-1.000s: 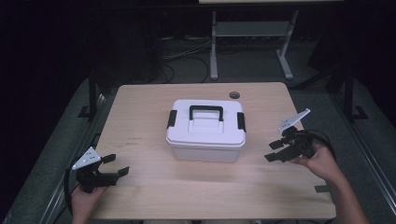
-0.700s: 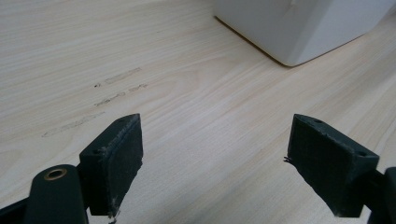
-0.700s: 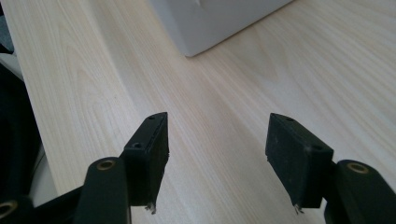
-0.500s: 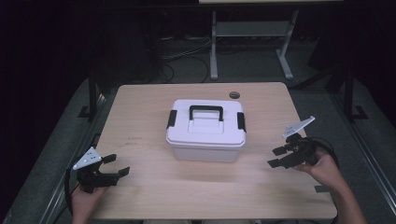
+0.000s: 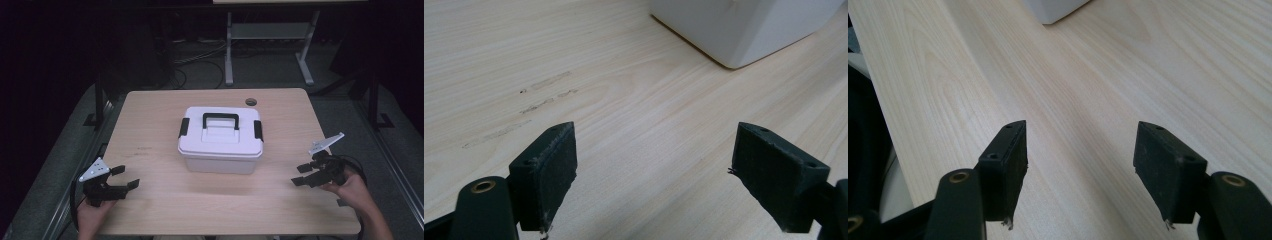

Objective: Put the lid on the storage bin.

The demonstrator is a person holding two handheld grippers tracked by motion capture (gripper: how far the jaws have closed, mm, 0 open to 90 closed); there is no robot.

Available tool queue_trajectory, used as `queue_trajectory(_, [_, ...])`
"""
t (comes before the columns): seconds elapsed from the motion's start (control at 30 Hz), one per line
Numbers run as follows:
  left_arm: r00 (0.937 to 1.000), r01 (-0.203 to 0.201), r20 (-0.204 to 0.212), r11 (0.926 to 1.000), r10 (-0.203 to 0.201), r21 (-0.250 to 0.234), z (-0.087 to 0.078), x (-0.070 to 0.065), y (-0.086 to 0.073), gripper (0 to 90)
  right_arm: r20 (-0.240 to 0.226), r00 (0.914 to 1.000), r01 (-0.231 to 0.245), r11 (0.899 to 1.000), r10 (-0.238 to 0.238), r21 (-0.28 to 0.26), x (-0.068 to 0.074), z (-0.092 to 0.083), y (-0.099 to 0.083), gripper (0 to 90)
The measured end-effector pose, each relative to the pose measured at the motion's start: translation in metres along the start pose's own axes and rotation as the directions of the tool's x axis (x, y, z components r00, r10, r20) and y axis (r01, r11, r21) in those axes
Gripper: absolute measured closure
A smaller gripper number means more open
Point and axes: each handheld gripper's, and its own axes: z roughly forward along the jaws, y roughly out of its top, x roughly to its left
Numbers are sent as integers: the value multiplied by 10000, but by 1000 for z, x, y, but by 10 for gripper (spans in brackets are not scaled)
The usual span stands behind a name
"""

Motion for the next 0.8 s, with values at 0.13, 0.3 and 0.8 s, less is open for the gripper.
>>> queue_trajectory(0.13, [10000, -7, 1, 10000, 7, -7, 0, 0, 0, 176, -13, 10000, -96, 9999, 96, -47, 2, 1, -7, 374])
queue_trajectory(0.3, [10000, -25, 15, 10000, 25, 32, 0, 0, 0, 176, -48, 9999, -145, 9998, 145, -132, 2, 2, -13, 374])
queue_trajectory(0.8, [10000, -62, 21, 10000, 62, 71, 1, -1, 0, 176, -116, 9987, -489, 9985, 486, -256, 4, 4, -31, 374])
